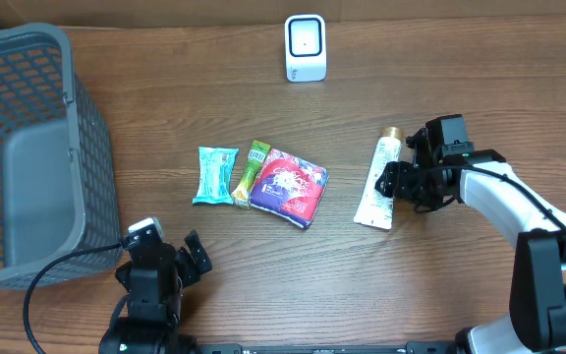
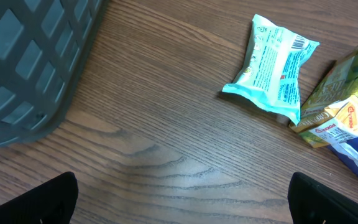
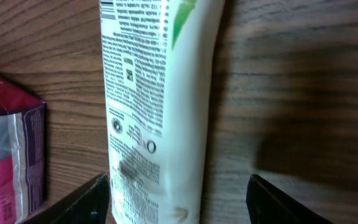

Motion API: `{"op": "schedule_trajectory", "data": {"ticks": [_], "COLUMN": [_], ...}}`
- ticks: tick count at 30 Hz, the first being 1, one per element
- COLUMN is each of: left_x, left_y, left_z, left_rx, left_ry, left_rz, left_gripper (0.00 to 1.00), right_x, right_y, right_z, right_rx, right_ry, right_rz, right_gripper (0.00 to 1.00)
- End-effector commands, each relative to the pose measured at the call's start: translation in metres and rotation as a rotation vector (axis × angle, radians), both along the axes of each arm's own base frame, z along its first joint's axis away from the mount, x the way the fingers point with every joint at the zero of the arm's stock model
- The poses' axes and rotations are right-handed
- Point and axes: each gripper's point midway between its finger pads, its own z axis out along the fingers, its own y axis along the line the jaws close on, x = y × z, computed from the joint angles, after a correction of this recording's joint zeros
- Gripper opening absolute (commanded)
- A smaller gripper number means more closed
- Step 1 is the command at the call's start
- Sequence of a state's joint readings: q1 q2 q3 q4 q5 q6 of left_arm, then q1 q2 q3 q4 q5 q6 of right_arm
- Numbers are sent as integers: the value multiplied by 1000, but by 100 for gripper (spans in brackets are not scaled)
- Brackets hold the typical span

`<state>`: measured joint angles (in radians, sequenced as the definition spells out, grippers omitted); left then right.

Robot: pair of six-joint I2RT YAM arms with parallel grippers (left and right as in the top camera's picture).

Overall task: Scan the item barcode
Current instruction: 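Lift the Pantene tube off the table with the right gripper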

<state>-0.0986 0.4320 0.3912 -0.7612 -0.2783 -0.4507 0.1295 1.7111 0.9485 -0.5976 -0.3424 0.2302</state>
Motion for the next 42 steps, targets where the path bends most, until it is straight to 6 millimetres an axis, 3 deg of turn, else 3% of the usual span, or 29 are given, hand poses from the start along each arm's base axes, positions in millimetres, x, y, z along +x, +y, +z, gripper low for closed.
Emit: {"op": "schedule_trajectory", "data": {"ticks": [1,10,21,26,33,39,42], "left_x": [0,0,0,0,0,0,0], "left_y": [2,2,2,2,2,2,2], "left_z": [1,1,1,1,1,1,1], "left_rx": [-1,-1,-1,-1,-1,-1,-1], "left_ry": [-15,-15,-15,-15,-15,-15,-15], "left_rz": [22,22,22,22,22,22,22], "left_gripper": [100,100,100,100,100,100,99], "right_x": [1,2,0,-6,-5,0,4], "right_y": [3,21,25,25,26,38,38], "right_z": [-6,-6,-20,-27,-25,0,20], "right_rx": [25,134,171,180,186,260,249], "right_ry": [0,-1,32,45,43,25,-23], "right_rz": [38,80,39,12,14,45,103], "right_gripper": [71,70,61,47,18,4,4]}}
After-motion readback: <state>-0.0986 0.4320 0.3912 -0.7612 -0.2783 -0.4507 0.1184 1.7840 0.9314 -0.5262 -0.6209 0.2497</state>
